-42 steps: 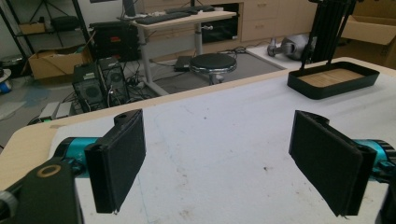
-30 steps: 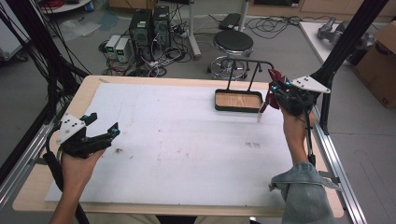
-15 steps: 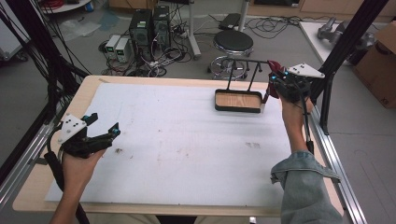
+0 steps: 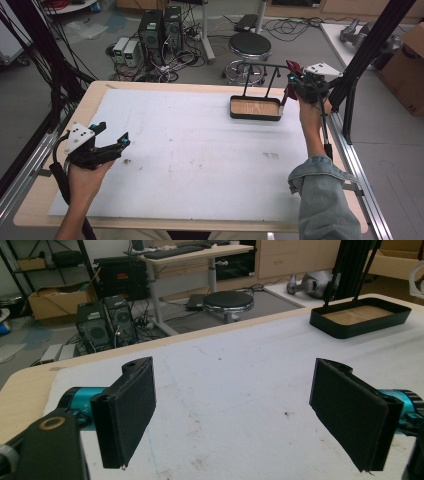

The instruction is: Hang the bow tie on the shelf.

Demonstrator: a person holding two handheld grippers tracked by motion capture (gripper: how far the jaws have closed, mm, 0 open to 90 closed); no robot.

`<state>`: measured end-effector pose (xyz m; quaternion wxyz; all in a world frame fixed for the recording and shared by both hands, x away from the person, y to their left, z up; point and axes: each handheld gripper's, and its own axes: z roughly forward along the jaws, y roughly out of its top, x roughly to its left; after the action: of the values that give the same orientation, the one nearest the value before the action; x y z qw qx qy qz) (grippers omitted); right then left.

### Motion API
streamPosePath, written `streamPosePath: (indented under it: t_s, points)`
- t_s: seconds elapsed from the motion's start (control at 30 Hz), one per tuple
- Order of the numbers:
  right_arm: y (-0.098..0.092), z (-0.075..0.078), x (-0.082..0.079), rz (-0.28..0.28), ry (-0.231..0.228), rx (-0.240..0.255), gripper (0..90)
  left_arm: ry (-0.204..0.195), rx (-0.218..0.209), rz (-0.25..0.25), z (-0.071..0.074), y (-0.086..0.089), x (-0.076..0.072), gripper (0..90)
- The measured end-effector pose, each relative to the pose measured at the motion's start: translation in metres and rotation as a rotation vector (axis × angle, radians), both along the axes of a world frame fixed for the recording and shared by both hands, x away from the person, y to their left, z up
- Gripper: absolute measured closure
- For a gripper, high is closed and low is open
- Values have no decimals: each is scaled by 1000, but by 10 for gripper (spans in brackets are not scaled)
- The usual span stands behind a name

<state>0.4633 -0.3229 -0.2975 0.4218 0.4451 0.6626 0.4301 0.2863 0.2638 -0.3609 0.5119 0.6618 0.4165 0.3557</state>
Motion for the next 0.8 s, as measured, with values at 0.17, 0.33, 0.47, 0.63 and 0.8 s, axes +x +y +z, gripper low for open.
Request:
streamPosePath:
  t_s: [0.17,0.33,0.47,0.63,0.8]
  points:
    - [1,1,7,-5,-3,1,750,3,0,-4,-1,-1,0,189]
    - [-7,-4,13,-39,6,29,750,4,1,-6,-2,-1,1,190]
    - [-16,-8,17,-80,19,31,750,10,4,-9,-3,-3,2,189]
    - [-24,-11,20,-118,38,39,750,9,5,-11,-4,-4,2,190]
    - [-26,-16,23,-136,77,28,749,9,5,-14,-3,-4,1,190]
